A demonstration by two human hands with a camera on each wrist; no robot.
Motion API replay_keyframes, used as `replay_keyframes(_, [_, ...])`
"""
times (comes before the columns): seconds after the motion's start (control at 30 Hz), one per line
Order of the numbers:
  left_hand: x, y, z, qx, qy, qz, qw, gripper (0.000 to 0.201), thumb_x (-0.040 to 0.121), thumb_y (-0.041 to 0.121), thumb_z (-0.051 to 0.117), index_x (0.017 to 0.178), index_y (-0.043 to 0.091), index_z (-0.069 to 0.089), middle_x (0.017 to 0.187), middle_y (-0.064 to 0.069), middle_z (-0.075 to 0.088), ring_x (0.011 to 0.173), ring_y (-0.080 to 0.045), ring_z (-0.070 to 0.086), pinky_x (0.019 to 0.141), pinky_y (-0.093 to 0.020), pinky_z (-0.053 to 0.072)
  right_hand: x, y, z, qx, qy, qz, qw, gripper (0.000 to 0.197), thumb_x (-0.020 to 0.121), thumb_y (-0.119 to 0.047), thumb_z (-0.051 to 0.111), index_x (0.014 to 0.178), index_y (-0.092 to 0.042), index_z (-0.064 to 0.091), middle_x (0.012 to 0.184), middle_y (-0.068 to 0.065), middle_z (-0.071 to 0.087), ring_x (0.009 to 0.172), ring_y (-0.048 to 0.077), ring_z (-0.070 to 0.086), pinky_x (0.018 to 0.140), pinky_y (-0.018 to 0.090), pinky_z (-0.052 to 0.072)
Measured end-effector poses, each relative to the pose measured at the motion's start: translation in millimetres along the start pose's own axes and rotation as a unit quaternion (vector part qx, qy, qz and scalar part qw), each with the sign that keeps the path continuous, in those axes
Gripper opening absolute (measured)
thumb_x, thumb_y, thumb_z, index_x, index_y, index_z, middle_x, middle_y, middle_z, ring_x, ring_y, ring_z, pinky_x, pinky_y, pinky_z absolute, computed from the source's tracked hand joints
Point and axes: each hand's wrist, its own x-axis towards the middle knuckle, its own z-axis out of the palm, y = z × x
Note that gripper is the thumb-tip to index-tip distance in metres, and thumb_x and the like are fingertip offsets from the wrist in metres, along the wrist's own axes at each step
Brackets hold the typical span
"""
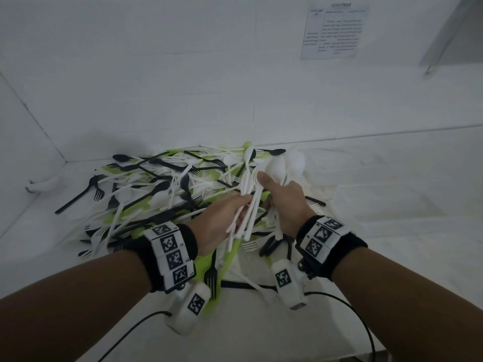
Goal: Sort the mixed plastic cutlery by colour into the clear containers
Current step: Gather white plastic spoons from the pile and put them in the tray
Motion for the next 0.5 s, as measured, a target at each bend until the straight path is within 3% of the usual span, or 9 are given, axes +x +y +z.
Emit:
replay_keyframes(0.07, [-1,0,3,0.009,-0.017,-0.002,1.000,0.039,0.101,0.043,0.052,0.110,0.004,0.057,0.081,-0.009,0.051,0.070,-0.019,0.047,0.067,-0.029,0.042,-2,-2,5,0.007,-0.032,0.000,0.999,0.030,0.089,-0.031,0.079,0.093,-0.002,0.070,0.073,0.015,0.067,0.058,0.023,0.056,0.057,0.033,0.050])
replay_keyframes(0.13, [2,-3,2,0.015,-0.019,-0.006,1.000,0.056,0.094,0.052,0.054,0.115,0.001,0.061,0.094,-0.022,0.056,0.084,-0.028,0.052,0.081,-0.039,0.049,-2,-3,9,0.021,-0.050,0.003,0.999,0.037,0.091,-0.028,0.077,0.108,0.005,0.070,0.087,0.025,0.070,0.064,0.027,0.062,0.060,0.035,0.052])
replay_keyframes(0.2, [3,-5,-1,0.009,-0.006,-0.002,1.000,0.053,0.095,0.055,0.052,0.112,0.006,0.065,0.096,-0.020,0.052,0.087,-0.030,0.047,0.084,-0.047,0.045,0,-6,9,0.030,-0.046,0.003,0.999,0.035,0.094,-0.025,0.074,0.112,0.004,0.068,0.079,0.014,0.068,0.055,0.019,0.059,0.053,0.030,0.050])
replay_keyframes(0.27, [6,-8,-7,-0.004,0.014,-0.003,1.000,0.040,0.103,0.049,0.049,0.108,0.012,0.064,0.084,-0.010,0.048,0.073,-0.025,0.042,0.076,-0.039,0.040,5,-10,4,0.047,-0.011,0.013,0.999,0.028,0.094,-0.026,0.075,0.105,-0.001,0.068,0.064,0.002,0.063,0.047,0.014,0.052,0.051,0.030,0.048])
replay_keyframes(0.33, [9,-8,-11,-0.011,0.036,0.000,0.999,0.032,0.106,0.039,0.049,0.111,0.011,0.063,0.073,0.002,0.043,0.061,-0.013,0.037,0.064,-0.029,0.035,9,-12,-2,0.065,0.020,0.017,0.998,0.025,0.094,-0.027,0.074,0.099,-0.003,0.067,0.057,0.000,0.054,0.045,0.013,0.045,0.048,0.030,0.047])
replay_keyframes(0.5, [15,-8,-13,0.025,0.063,0.022,0.997,0.018,0.107,0.034,0.047,0.114,0.017,0.050,0.072,0.004,0.037,0.060,-0.011,0.028,0.058,-0.027,0.024,4,-18,-4,-0.007,-0.027,-0.009,1.000,0.021,0.099,-0.024,0.068,0.090,-0.004,0.064,0.048,-0.006,0.051,0.040,0.007,0.046,0.043,0.023,0.043])
